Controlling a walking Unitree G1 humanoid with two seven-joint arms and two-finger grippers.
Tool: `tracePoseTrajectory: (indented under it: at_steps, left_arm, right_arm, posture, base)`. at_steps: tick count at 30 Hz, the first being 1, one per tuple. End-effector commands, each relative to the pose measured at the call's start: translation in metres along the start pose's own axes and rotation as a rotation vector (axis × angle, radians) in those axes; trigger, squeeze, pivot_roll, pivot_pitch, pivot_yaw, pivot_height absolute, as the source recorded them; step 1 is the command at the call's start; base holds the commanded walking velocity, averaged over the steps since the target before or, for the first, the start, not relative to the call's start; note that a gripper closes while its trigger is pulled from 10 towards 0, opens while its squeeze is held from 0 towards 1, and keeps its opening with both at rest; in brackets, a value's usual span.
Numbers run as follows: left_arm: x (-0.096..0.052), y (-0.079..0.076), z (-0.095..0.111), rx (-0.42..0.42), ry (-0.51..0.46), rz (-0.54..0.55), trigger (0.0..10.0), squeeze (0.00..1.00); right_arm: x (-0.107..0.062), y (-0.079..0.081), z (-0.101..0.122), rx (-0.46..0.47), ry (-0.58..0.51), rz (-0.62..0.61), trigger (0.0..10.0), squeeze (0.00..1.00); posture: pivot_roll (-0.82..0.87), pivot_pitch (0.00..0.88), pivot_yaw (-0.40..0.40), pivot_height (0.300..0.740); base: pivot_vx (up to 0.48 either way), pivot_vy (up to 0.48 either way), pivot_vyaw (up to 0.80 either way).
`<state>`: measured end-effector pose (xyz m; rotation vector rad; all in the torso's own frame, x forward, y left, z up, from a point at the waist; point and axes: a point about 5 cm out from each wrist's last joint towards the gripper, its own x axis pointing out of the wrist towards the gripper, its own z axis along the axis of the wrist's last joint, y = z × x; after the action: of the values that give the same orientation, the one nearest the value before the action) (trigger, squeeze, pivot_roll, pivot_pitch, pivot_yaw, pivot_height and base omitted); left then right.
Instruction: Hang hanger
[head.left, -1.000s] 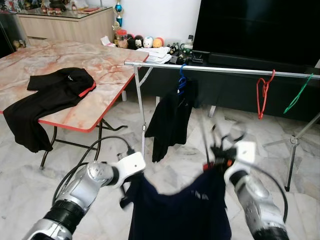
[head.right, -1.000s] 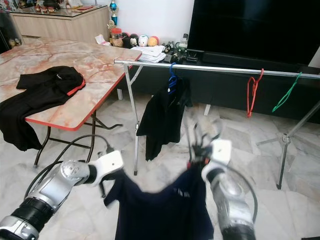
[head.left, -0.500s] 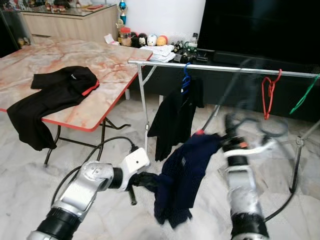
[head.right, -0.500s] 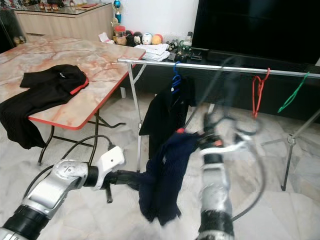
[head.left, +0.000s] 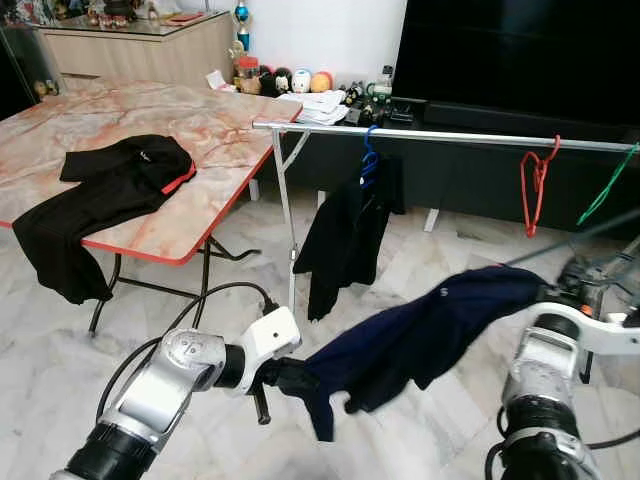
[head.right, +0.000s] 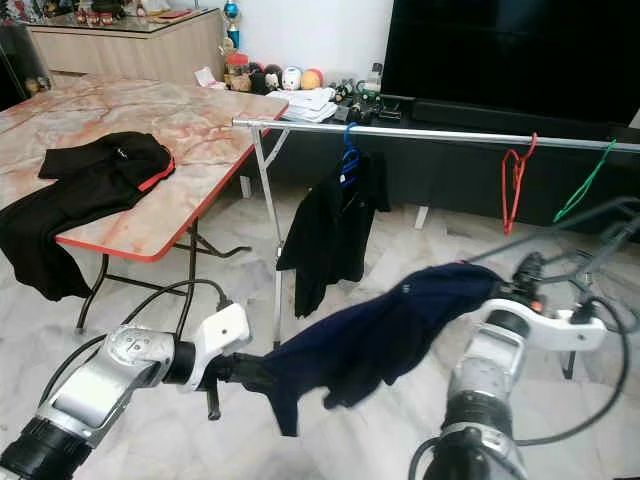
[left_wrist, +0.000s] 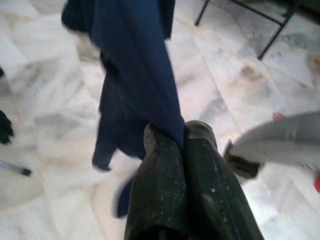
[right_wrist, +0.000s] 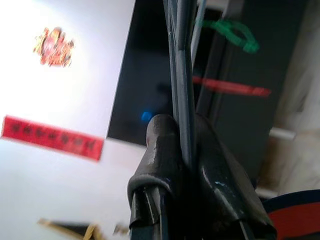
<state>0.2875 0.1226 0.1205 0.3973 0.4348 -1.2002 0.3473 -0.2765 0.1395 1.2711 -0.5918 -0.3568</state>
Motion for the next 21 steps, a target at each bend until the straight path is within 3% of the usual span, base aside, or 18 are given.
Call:
tracePoseTrajectory:
  at_steps: [1,11,21]
  left_arm:
    - [-0.005,-0.004,-0.004,0.0,0.031,-0.024,10.0,0.0]
    - [-0.028,-0.009,-0.029,-0.036,0.143,-0.017,10.0,0.0]
    - [-0.04,-0.016,-0.051,-0.011,0.306,-0.039,10.0,0.0]
  right_arm:
    - [0.008,0.005,0.014,-0.021,-0.061,0.018,10.0,0.0]
    - [0.026,0.007,0.081,-0.268,-0.209,0.031,10.0,0.0]
    - [0.033,0.016,0.089,-0.43,-0.198,0.06,10.0,0.0]
  posture:
    - [0.13,0.008,0.0,0.74]
    - [0.13,0.018,0.003,0.74]
    - [0.13,0.021,0.005,0.74]
  base:
    - [0.0,0.0,0.0]
    - [0.0,0.0,0.0]
    - [0.0,0.0,0.0]
